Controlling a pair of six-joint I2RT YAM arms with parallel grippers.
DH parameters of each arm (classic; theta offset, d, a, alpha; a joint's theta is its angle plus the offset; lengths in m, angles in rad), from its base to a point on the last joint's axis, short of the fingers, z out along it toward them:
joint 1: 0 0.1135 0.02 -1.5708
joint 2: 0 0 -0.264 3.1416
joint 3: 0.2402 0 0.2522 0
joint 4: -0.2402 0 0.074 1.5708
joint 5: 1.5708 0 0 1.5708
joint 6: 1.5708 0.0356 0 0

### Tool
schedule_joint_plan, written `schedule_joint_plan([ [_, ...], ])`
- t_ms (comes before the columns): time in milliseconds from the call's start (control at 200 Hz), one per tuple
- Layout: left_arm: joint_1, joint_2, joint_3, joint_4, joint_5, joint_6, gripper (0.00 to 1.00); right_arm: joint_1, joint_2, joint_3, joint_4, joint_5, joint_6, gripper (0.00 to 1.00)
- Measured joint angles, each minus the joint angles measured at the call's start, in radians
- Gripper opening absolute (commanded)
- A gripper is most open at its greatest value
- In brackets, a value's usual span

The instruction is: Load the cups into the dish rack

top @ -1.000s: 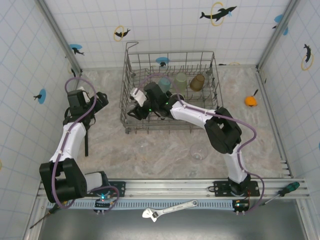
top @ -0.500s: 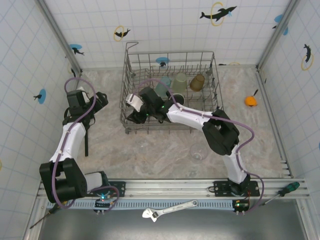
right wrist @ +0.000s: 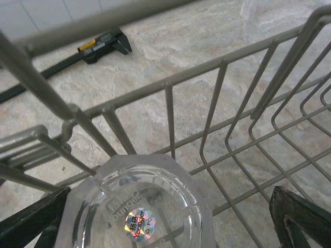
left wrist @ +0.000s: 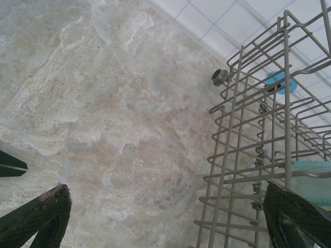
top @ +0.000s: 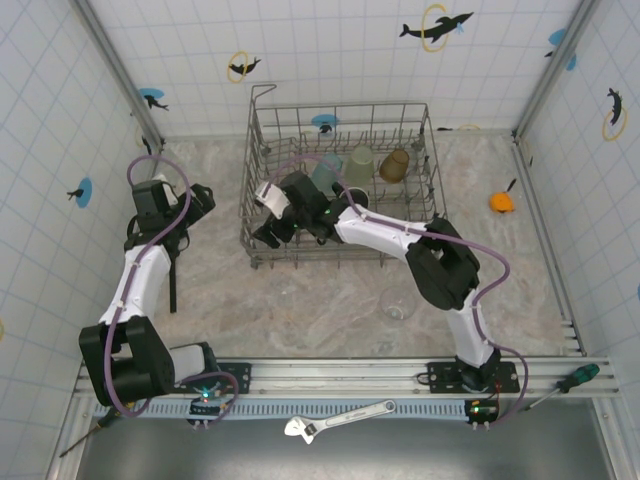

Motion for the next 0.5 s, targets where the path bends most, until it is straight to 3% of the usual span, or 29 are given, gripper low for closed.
schedule_joint_plan([
  [265, 0.006, 0.0, 0.0, 0.0, 0.0, 0.0, 0.97, -0.035, -0.174, -0.137, 0.101, -0.103, 0.093, 1.0],
  [500, 0.015, 0.0, -0.002, 0.0, 0.0, -0.003, 0.98, -0.048, -0.328, -0.253, 0.163, -0.063, 0.1, 1.0],
])
